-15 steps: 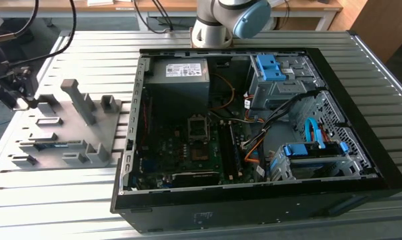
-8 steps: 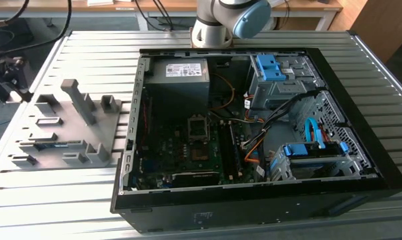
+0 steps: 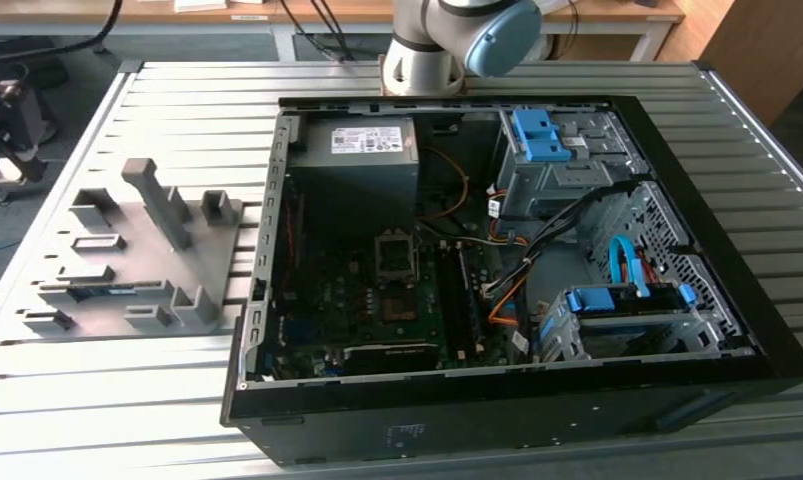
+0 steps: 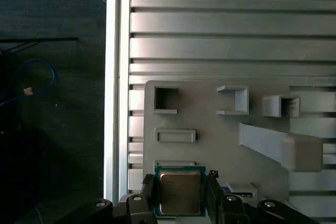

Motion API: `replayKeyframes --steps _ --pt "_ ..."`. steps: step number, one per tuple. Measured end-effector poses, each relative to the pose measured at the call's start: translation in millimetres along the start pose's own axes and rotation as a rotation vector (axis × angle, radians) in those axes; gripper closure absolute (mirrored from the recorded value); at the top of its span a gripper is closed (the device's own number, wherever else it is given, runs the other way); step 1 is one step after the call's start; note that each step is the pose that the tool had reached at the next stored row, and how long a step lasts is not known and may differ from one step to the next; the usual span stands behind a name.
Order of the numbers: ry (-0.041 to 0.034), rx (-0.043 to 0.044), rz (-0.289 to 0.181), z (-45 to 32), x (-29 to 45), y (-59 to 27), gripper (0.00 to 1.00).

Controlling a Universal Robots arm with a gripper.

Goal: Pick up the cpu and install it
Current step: 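Pick up the cpu and move it towards the insertion slot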

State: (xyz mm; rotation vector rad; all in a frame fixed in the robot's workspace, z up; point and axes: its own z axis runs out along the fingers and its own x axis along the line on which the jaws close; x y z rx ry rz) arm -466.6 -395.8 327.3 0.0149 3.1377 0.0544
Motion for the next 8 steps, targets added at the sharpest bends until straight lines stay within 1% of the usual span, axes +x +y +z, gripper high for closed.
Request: replayKeyframes --steps 4,8 --pt "0.0000 0.0000 0.000 -16.3 0.0 0.6 0.53" --pt "0.0001 0.0001 0.000 -29.8 -0.1 1.0 0.53"
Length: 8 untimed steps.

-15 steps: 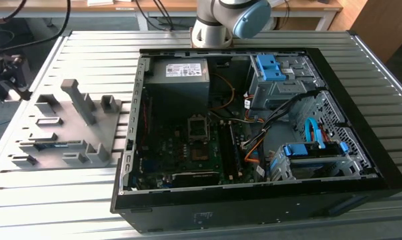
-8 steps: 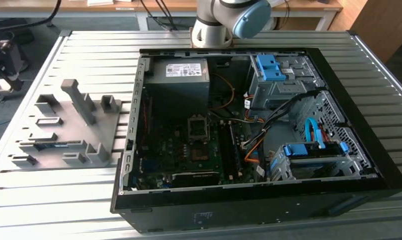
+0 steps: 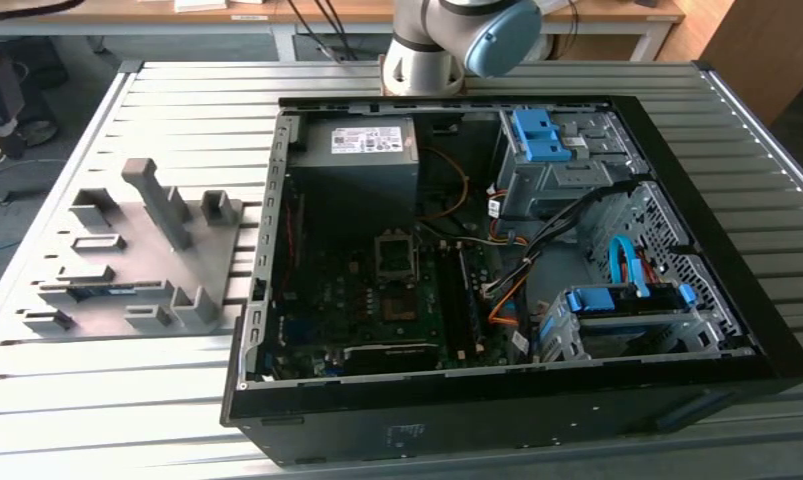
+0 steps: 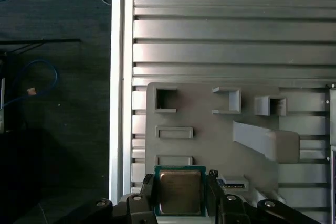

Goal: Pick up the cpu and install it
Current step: 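Pick up the cpu and move it towards the insertion slot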

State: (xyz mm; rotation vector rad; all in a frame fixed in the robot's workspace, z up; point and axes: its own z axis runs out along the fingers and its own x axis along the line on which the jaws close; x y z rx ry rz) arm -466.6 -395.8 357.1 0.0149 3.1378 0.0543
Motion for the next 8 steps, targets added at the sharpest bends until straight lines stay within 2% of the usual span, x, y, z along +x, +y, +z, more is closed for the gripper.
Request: replayKeyframes --steps 8 --pt "-0.0001 -0.0001 0.000 -22.0 0.0 0.8 0.53"
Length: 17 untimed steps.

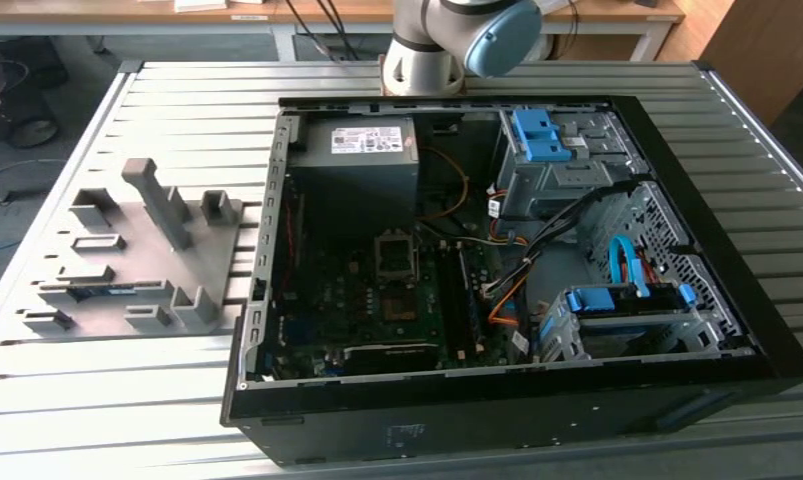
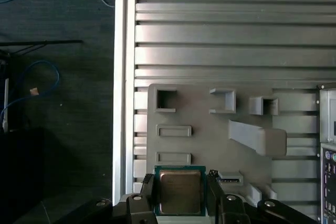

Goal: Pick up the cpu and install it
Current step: 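Pick up the cpu and move it towards the insertion slot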

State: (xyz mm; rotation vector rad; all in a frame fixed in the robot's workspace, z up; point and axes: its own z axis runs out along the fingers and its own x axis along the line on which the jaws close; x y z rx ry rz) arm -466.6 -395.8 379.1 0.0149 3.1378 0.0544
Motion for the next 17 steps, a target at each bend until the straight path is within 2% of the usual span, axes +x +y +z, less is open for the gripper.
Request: replayKeyframes --steps 6,12,17 --pt "0.0000 0.0000 0.000 -18.3 -0.1 0.6 0.53" --pt "0.0000 0.0000 0.000 -31.3 -0.1 1.1 0.53" --pt "-0.0002 -0.0002 0.000 -33.7 -0.1 1.2 0.53"
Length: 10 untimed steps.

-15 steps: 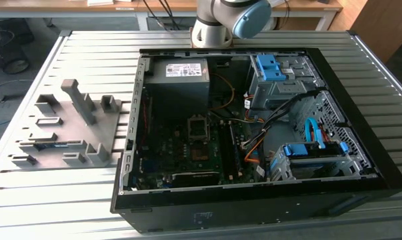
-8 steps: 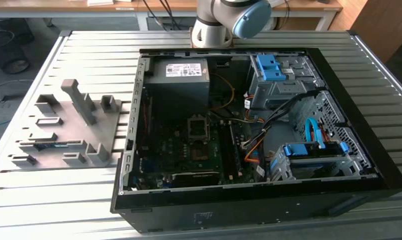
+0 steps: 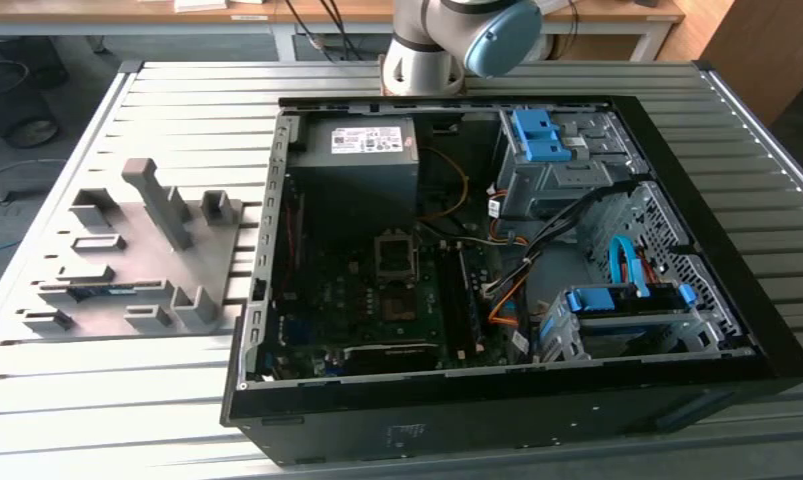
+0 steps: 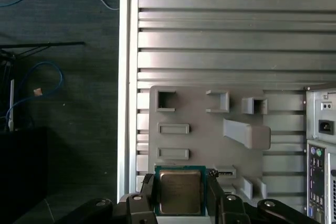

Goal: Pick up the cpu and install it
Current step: 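Pick up the cpu and move it towards the insertion slot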

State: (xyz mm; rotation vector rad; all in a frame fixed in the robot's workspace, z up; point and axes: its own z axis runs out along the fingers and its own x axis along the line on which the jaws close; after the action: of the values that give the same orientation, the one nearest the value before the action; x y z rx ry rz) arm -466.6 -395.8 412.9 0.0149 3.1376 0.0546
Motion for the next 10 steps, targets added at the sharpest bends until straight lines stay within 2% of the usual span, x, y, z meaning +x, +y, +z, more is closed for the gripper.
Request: replayKeyframes --steps 6,10 --pt "0.0004 0.0002 0.000 -0.3 -2.3 0.0 0.53" --pt "0.0002 0.0002 0.000 -0.1 -13.5 0.1 0.53"
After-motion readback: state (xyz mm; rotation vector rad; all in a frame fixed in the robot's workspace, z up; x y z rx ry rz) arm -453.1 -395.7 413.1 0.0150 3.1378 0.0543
